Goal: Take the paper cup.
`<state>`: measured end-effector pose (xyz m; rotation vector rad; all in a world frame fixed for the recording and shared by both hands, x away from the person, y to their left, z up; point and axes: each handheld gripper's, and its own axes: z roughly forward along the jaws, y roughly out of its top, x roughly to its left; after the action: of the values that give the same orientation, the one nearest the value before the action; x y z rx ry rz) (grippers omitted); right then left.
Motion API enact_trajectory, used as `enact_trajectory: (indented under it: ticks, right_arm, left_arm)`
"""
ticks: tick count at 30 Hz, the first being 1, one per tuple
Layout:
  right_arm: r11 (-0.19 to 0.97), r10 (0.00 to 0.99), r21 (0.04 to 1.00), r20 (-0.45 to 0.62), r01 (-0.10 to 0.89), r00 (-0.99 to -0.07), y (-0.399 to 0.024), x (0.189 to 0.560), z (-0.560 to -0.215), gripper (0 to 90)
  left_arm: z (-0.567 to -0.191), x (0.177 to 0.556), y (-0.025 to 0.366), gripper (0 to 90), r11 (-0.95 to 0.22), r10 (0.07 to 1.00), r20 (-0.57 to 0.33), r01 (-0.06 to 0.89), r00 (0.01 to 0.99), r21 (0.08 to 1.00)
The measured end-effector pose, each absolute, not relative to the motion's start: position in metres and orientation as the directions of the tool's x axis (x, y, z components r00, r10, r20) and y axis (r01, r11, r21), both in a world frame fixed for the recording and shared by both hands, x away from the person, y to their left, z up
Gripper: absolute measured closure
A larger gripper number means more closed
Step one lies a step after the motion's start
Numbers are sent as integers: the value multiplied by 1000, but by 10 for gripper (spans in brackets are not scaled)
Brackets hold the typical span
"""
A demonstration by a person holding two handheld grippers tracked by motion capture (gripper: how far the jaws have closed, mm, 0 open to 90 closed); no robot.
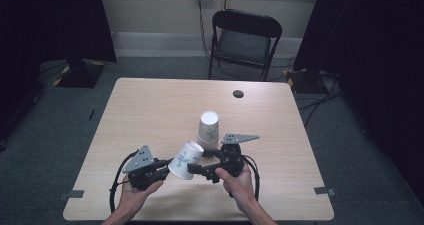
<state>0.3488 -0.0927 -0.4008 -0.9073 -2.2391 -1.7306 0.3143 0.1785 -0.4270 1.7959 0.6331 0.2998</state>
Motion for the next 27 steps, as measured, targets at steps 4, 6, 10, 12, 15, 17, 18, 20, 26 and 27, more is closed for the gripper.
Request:
enact_trajectory:
  ticks: [4,6,10,12,15,17,18,20,26,27]
  right_arm:
    - [162,417,855,394,493,-819,-96,346,-394,147]
    - [155,429,872,364,465,-827,-101,345,-389,157]
    - [199,463,900,262,387,-847,-109,340,-381,174]
    - [209,463,903,247,376,-851,-110,339,-381,192]
    - [240,463,912,192,331,-865,-112,335,-379,221]
    - [265,469,915,152,303,-870,-114,334,-377,232]
    - [273,466,916,141,293,-874,-114,334,-376,246]
    - [274,456,924,121,268,-882,-117,333,-372,252]
    - [293,418,929,88,226,-904,-115,328,-372,309]
    - [302,408,927,86,223,-909,-113,327,-374,318]
  left_arm:
    - [-425,318,179,851,-211,557,-118,277,822,937]
    - [-426,319,180,851,-221,555,-124,290,823,931]
    - [-428,318,179,852,-250,557,-119,303,822,920]
    - [-429,319,178,851,-255,551,-123,307,825,917]
    - [-430,320,177,851,-275,543,-119,310,831,910]
    - [-431,320,176,851,-283,542,-123,319,831,904]
    - [-432,321,176,851,-289,540,-125,323,832,901]
    - [-434,322,175,851,-304,544,-130,339,829,890]
    - [-442,327,173,850,-346,541,-149,381,828,857]
    - [-442,328,172,850,-353,541,-148,382,828,854]
